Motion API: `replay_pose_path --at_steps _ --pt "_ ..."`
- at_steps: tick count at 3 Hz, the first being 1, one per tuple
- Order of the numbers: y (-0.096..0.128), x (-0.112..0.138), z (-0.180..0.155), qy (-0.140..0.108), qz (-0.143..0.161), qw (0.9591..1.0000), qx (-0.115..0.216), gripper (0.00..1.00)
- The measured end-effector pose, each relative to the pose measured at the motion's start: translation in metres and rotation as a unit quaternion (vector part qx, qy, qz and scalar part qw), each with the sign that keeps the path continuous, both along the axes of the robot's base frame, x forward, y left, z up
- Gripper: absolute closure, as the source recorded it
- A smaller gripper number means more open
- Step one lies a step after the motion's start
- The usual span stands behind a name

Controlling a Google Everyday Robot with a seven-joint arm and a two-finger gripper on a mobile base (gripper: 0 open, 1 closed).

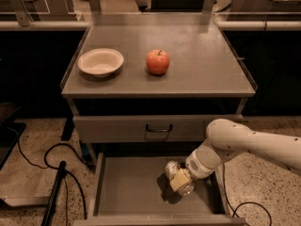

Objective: Place 7up can into middle drawer

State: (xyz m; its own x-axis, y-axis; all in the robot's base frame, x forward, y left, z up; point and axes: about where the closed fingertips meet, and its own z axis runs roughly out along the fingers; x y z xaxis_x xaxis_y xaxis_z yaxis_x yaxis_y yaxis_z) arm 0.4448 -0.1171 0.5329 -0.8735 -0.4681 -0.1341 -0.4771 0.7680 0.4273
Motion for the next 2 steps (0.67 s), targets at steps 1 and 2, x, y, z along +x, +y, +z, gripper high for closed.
replay_pose_path --at_steps 1,2 --pt "0.000 0.000 0.000 0.000 0.000 1.0000 0.000 1.00" --pt "0.011 -0.003 -0.023 0.009 -0.021 0.9997 -0.009 1.00"
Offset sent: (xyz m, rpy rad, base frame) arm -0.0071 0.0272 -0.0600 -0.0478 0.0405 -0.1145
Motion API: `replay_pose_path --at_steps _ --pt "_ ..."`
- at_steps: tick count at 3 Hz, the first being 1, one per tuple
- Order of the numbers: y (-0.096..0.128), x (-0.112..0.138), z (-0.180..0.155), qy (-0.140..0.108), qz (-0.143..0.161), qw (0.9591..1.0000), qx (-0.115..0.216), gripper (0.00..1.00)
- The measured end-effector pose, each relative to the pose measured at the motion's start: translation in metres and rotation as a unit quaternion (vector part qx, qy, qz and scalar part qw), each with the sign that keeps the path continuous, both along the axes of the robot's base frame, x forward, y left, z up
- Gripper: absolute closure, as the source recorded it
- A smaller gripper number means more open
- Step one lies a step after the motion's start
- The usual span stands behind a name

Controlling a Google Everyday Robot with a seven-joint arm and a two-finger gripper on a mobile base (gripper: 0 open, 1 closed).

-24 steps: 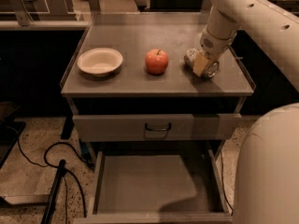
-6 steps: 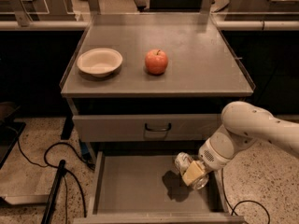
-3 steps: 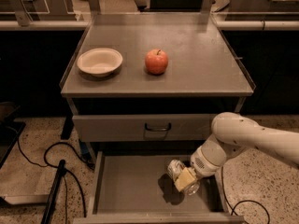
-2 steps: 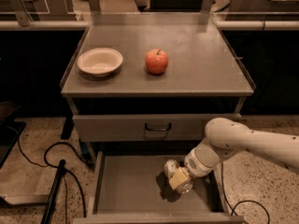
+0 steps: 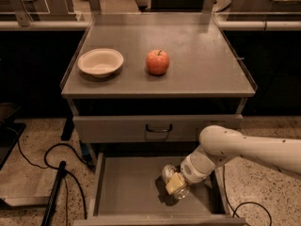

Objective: Place 7up can into middle drawer

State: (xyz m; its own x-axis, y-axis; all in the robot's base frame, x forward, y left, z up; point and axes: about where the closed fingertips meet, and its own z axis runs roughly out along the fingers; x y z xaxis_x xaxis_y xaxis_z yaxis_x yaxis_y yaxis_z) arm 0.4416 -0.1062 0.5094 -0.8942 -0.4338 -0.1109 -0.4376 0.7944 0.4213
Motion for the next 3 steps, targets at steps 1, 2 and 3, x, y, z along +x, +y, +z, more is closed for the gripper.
replay_pose_path --at_steps 1,2,3 --pt "0.010 0.006 -0.030 0.003 -0.037 0.9993 -0.009 1.00" --pt "0.019 0.016 -0.047 -0.004 -0.058 0.9982 -0.010 1.00" --pt "0.025 0.018 -0.062 -0.002 -0.066 0.9978 -0.008 1.00"
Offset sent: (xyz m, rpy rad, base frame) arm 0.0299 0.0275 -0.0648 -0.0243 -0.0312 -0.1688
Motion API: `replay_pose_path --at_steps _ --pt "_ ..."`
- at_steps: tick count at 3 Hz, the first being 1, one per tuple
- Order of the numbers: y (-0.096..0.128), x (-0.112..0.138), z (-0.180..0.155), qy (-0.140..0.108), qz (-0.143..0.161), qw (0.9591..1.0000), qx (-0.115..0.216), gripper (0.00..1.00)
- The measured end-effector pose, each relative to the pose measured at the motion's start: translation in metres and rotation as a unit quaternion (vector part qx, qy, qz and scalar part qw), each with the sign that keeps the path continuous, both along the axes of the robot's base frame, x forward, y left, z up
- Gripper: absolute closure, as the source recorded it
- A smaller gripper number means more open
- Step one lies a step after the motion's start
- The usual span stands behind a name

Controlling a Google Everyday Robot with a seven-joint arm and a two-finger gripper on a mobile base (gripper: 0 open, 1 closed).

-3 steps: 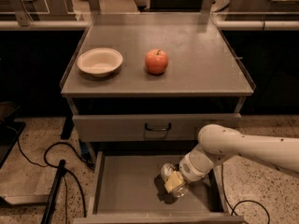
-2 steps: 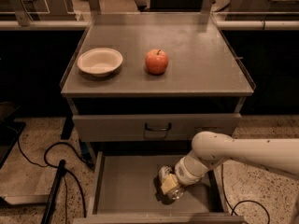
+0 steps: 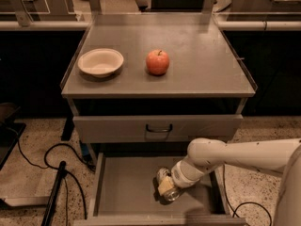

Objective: Place 7up can into middle drawer

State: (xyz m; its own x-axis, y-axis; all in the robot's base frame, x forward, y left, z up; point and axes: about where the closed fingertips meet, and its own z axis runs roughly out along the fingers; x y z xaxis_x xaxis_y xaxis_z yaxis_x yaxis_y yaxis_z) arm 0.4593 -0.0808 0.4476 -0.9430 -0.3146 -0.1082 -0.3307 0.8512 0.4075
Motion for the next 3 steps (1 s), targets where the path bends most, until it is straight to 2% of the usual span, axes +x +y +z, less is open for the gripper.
replay_pose_path --at_steps 1,3 --pt "0.010 0.003 -0.015 0.007 0.006 0.9999 0.012 1.00" --pt "0.023 0.012 -0.055 0.024 0.027 0.9993 0.011 1.00"
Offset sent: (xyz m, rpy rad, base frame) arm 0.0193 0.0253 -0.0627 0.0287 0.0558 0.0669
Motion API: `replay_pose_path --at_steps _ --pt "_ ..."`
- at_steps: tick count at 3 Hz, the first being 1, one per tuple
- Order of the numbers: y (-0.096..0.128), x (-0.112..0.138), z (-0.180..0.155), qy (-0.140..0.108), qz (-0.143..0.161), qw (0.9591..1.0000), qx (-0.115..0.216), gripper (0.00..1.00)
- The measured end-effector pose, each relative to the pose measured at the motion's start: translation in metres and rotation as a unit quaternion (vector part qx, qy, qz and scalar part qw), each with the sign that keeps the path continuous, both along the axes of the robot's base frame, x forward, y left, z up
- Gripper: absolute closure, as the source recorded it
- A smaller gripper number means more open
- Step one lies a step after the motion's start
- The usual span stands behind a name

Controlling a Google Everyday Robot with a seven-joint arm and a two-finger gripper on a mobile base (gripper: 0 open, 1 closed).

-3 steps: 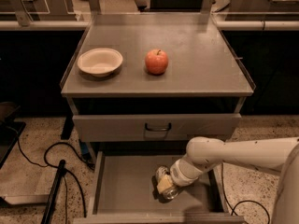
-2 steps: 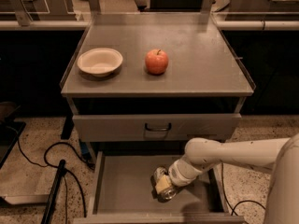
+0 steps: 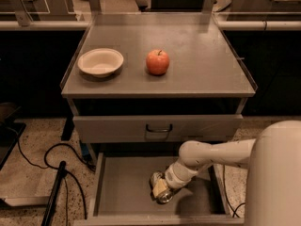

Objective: Place 7up can into middle drawer

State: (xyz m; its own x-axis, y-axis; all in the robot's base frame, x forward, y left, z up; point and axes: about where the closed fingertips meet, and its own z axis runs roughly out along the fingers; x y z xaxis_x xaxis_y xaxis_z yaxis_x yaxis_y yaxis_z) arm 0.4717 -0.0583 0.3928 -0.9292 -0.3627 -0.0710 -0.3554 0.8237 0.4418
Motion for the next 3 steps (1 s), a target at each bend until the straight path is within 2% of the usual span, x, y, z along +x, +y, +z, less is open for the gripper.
replay_pose_path --at_steps 2,3 --pt "0.007 -0.003 -0.024 0.008 0.010 0.9998 -0.012 1.00" --pt "0.007 -0.003 -0.024 0.008 0.010 0.9998 -0.012 0.81"
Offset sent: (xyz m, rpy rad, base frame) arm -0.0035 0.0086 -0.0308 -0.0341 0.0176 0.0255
